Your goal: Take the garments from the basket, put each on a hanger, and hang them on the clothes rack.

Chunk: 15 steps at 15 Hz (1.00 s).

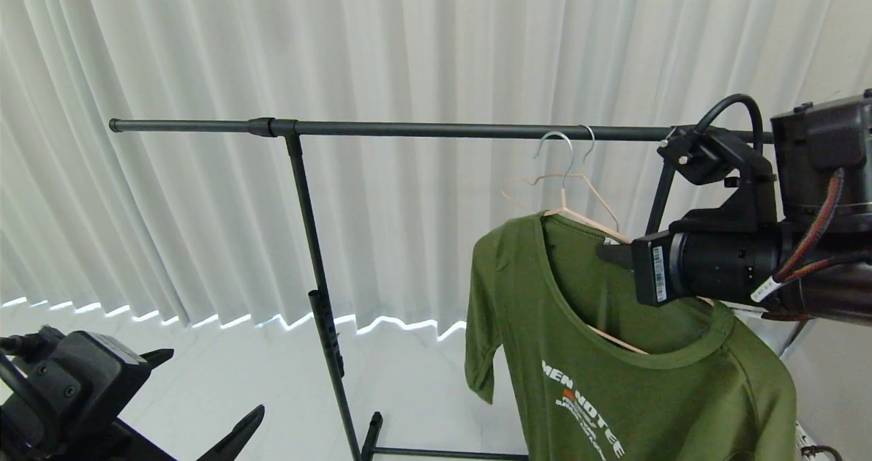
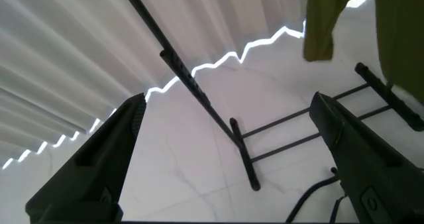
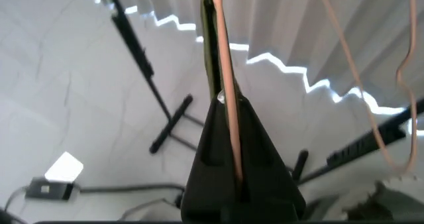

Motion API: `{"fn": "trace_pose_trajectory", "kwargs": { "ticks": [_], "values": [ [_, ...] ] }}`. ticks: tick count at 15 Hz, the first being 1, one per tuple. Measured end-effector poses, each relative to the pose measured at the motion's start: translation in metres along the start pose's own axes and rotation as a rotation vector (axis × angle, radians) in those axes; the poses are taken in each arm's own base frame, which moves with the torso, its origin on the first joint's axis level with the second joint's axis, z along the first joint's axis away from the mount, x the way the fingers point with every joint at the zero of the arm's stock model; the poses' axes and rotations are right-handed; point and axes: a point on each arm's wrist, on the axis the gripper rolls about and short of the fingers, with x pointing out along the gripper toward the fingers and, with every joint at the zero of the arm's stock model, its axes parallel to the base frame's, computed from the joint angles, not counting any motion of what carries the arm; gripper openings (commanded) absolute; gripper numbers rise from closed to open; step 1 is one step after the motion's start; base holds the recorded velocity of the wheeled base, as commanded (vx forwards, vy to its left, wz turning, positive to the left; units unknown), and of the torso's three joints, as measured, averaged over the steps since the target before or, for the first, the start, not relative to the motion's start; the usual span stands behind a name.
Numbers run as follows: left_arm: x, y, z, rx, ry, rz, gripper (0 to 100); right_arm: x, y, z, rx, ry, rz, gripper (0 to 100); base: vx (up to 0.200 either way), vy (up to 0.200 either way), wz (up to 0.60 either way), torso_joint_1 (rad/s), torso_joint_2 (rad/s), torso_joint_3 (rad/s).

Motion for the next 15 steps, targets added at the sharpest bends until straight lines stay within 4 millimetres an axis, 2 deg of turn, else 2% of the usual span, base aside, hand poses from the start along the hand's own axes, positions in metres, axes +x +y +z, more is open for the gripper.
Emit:
{"fn": "trace_pose_trajectory", "kwargs": {
  "ticks": [7,12,15],
  "values": [
    [0.001,0.0,0.001,0.001,0.005,-0.001,100,0.014,0.004,0.017,0.041,-0.156,0.032,0,0.2,0.0,0.0,0.008,0.0,0.002],
    [0.001,-0.001,0.0,0.002,0.005,-0.006,100,0.024,0.005,0.018,0.042,-0.179,0.041,0,0.0,0.0,0.0,0.0,0.0,0.0],
    [0.001,-0.001,0.0,0.002,0.004,-0.007,100,0.039,0.004,0.018,0.045,-0.179,0.031,0,0.0,0.0,0.0,0.0,0.0,0.0]
  ]
}}
